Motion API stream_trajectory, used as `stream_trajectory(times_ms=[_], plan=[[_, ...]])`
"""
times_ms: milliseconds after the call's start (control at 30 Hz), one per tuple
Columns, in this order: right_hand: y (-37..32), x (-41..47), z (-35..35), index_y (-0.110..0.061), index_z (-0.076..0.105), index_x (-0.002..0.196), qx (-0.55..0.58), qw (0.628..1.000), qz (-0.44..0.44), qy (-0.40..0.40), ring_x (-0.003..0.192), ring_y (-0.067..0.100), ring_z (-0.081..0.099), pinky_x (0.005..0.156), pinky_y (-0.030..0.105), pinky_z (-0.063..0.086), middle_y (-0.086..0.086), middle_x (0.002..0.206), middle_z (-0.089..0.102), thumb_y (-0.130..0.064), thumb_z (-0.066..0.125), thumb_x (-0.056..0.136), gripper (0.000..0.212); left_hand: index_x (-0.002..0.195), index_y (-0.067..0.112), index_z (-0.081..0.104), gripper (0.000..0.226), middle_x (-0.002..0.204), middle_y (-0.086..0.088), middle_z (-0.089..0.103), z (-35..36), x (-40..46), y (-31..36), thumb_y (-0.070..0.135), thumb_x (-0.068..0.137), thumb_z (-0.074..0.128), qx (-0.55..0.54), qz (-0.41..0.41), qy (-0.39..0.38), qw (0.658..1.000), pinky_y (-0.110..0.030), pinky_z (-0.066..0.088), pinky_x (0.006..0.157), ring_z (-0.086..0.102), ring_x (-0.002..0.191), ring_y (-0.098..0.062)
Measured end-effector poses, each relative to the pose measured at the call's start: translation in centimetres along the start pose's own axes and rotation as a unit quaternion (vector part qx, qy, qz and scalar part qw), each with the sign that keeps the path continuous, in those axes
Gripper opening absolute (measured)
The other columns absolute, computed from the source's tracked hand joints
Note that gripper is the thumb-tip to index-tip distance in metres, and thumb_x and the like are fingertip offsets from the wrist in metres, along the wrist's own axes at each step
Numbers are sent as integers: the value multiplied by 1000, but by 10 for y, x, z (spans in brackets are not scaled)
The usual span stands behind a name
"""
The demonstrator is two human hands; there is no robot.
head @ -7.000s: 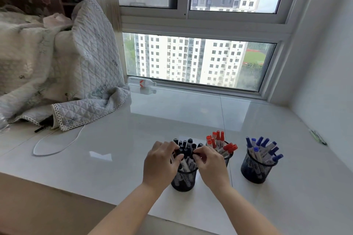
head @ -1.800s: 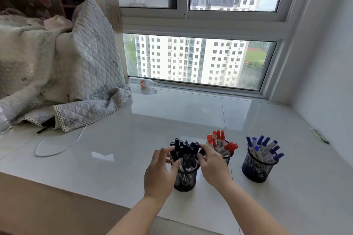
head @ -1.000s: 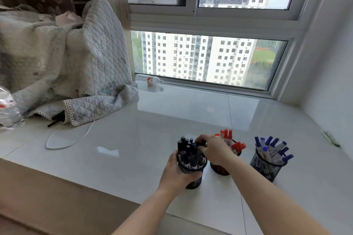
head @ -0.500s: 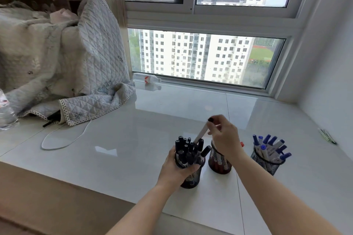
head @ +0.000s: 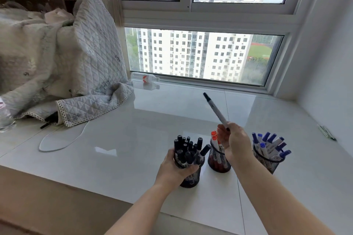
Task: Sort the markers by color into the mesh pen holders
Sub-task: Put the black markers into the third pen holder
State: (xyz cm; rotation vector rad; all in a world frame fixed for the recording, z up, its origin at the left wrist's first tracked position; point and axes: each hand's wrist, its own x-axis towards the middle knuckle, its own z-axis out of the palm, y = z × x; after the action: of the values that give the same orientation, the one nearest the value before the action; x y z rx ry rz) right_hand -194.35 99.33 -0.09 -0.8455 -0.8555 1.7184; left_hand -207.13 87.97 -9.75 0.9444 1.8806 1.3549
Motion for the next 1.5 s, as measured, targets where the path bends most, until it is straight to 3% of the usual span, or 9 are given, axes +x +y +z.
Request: stream_trajectory(times_ms=[167,367,567,633,733,933,1167,1367,1500], plan=[[16,-11,-5,-15,52,94,65,993,65,-68,68,11,63,61,23,51,1,73,68,-5,50,91,10,96,50,42,63,100,20,64,2,0,1,57,43,76,-14,-16,-3,1000,-22,48,79,58,96,5],[21,-23,-11,-12,52,93,-165,979,-50,-107,85,19,65,67,23,55,9,87,68,-6,52,92,6,105,45,45,67,98,21,65,1,2,0,47,48,80,-28,-17,-7,999,-20,47,77,58,92,10],[32,-25,-18,-9,65,94,-300,937,-152,-96,57,1,53,51,9,41,-5,68,57,-13,51,93,14,104,44,44,58,104,18,63,2,3,-2,33,61,83,-29,-11,-6,1000,-16,45,73,56,95,9],[35,-26,-21,-17,65,87,-368,905,-190,-99,55,0,54,53,7,40,-8,67,59,-12,59,88,8,101,46,44,57,104,17,63,1,3,-2,32,62,83,-30,-11,-5,999,-19,47,77,56,95,8],[39,-26,-23,-35,56,78,-447,858,-232,-99,64,-6,60,58,3,42,-16,71,63,-11,68,80,27,100,48,44,56,100,19,65,2,2,-2,37,62,83,-29,-13,-7,999,-14,45,71,58,92,11],[37,-20,-23,-36,51,84,-424,859,-277,-74,65,2,59,60,4,42,-7,75,62,-5,70,76,37,105,46,43,58,99,22,64,1,1,-3,40,61,81,-18,-11,-6,1000,-12,43,68,57,89,15],[37,-19,-24,-23,45,124,-463,821,-321,-91,70,14,62,67,24,50,-1,83,61,-8,68,81,51,110,46,42,66,96,26,63,1,2,-3,47,57,80,-16,-11,-8,1000,-12,43,67,56,84,20],[43,-17,-25,-13,67,107,-534,756,-358,-125,69,11,58,71,22,48,1,89,68,-12,65,84,23,110,47,42,67,96,26,63,2,3,-5,49,55,80,-8,-9,-1,1000,-17,47,74,56,83,20],[45,-14,-28,-15,69,108,-507,784,-342,-102,68,6,57,72,21,48,-3,91,67,-12,64,85,24,112,46,42,72,97,26,63,3,2,-4,54,51,79,-14,-10,-4,1000,-20,48,79,56,86,19]])
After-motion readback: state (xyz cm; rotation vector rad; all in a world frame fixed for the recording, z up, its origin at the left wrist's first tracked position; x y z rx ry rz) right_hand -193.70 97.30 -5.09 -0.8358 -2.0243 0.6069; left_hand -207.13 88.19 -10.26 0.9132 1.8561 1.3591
